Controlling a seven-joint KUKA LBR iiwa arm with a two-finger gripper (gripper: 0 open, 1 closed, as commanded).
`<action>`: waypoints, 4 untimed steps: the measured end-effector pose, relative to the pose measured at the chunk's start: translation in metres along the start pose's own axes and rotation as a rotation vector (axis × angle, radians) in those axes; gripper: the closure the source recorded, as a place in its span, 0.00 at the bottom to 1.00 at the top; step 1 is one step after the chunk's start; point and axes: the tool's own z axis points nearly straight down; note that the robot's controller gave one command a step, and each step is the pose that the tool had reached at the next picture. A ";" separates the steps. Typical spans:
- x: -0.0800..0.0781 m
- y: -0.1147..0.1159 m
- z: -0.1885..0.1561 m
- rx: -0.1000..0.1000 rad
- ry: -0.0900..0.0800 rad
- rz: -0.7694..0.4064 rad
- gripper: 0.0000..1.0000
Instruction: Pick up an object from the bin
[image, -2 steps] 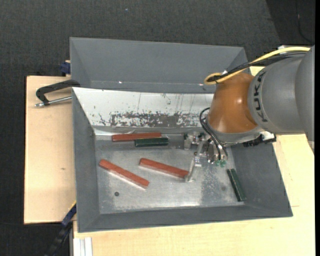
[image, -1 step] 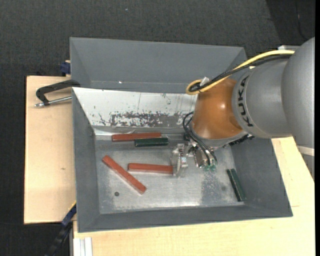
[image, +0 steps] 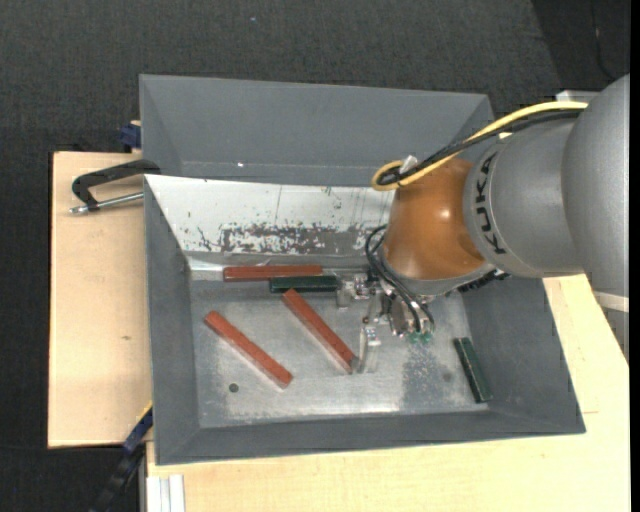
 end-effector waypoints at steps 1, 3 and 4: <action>0.000 0.000 0.000 0.000 0.000 0.000 0.00; 0.041 0.056 0.000 0.000 0.003 0.139 1.00; 0.047 0.067 -0.014 0.000 0.001 0.103 1.00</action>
Offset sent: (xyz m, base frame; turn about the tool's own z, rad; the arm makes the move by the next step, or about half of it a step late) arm -0.0445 0.0531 -0.0019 0.1406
